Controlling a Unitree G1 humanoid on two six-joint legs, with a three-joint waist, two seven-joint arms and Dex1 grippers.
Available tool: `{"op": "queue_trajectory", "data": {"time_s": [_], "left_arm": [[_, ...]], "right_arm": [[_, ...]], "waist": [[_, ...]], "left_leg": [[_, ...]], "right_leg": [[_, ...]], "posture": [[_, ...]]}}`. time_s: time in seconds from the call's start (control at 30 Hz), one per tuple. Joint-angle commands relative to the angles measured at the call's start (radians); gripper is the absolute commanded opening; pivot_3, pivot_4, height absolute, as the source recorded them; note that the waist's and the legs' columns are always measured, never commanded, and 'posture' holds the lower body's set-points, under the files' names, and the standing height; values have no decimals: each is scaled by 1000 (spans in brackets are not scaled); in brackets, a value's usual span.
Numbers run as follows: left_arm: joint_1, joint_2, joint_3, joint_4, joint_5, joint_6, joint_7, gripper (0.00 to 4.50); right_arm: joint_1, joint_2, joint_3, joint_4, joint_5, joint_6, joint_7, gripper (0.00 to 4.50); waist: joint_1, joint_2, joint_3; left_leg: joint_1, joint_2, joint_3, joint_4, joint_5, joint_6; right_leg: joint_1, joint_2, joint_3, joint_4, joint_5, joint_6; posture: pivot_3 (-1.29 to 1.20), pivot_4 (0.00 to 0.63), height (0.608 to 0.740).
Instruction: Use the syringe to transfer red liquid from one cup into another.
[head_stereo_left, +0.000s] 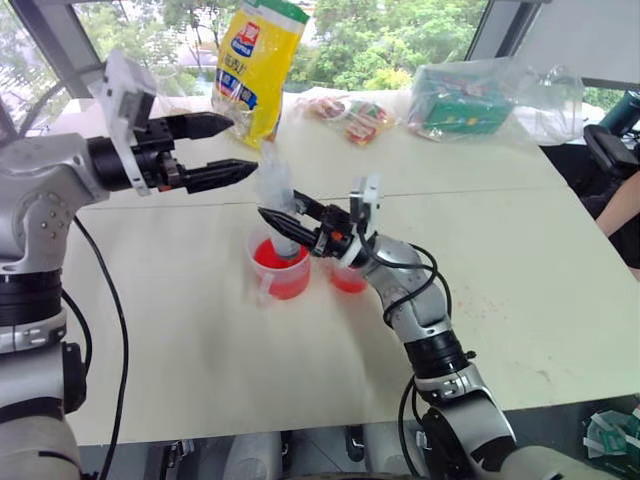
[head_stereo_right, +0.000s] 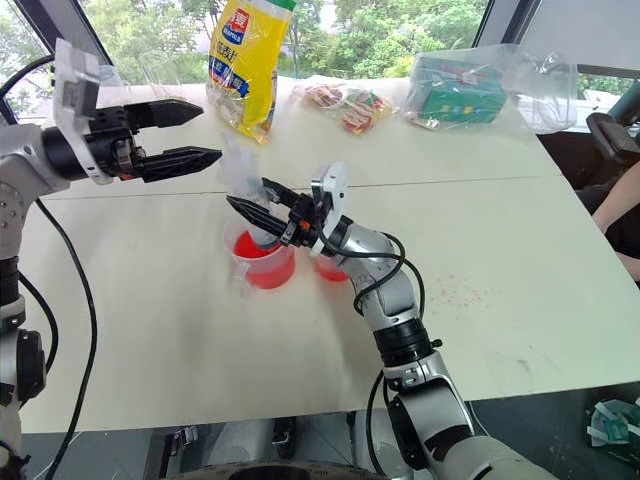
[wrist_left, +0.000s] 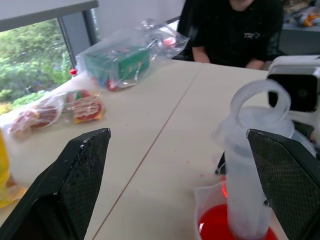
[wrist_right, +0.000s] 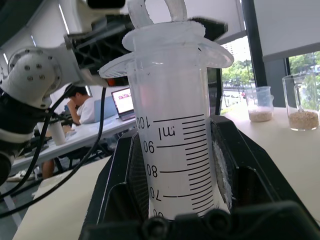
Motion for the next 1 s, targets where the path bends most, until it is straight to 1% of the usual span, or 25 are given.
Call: {"op": "queue_trajectory", "data": {"time_s": [0.03,0.23,0.43,0.6,0.7,0.77,0.8,0.87,0.9,0.93,1.0], "left_arm": [[-1,2,25,-42,-29,13,-5,4500],[-8,-19,4,-42,-32,16,-13,4500],[5,-69,-56,-36,23,-27,-13,4500],[21,-93,-69,-55,30,-27,-12,4500],[21,-101,-67,-56,30,-25,-8,3716],[23,-105,-64,-61,28,-22,-6,2720],[24,-106,-64,-63,27,-21,-5,2152],[25,-110,-61,-68,25,-18,-1,1217],[24,-112,-57,-70,22,-15,2,567],[23,-114,-52,-72,18,-11,5,149],[21,-117,-47,-74,14,-6,10,68]], "right_arm": [[21,-2,17,-8,-15,-26,14,1364],[21,-2,26,6,-33,-37,22,1364],[12,-8,33,10,-43,-32,34,1364],[7,-16,33,17,-49,-28,40,1364],[5,-20,33,19,-49,-24,43,1364],[4,-23,33,21,-50,-20,46,1364],[4,-24,32,21,-50,-19,47,1364],[4,-25,32,22,-51,-16,50,1364],[4,-25,33,23,-51,-14,51,1364],[5,-24,34,23,-52,-12,52,1364],[5,-24,34,24,-51,-9,54,1364]], "waist": [[0,0,0],[1,0,0],[1,-1,0],[1,-1,0],[1,-1,-1],[2,-1,-1],[1,-1,-1],[1,-1,-1],[2,-1,-1],[1,-1,-1],[1,-1,-1]], "left_leg": [[0,0,0,0,0,0],[2,0,0,0,1,-2],[2,0,-1,0,1,-2],[4,0,-1,0,1,-2],[6,0,-1,0,1,-2],[8,0,-1,0,1,-2],[8,0,-1,0,1,-2],[8,0,-1,0,1,-2],[8,1,-1,0,1,-2],[8,1,-1,0,1,-2],[8,1,-1,0,1,-2]], "right_leg": [[0,0,0,0,0,0],[2,0,0,0,0,0],[2,1,0,0,0,0],[4,1,0,0,0,0],[6,1,0,0,0,0],[7,1,0,0,0,0],[7,1,0,0,0,-1],[7,1,0,0,0,-1],[7,1,0,0,0,-1],[8,1,0,0,0,-1],[8,1,1,0,0,-1]], "posture": [[0,150,740],[0,150,740],[0,150,740],[0,150,740],[0,150,740],[0,150,740],[0,150,740],[0,150,740],[0,150,740],[0,150,740],[0,150,740]]}}
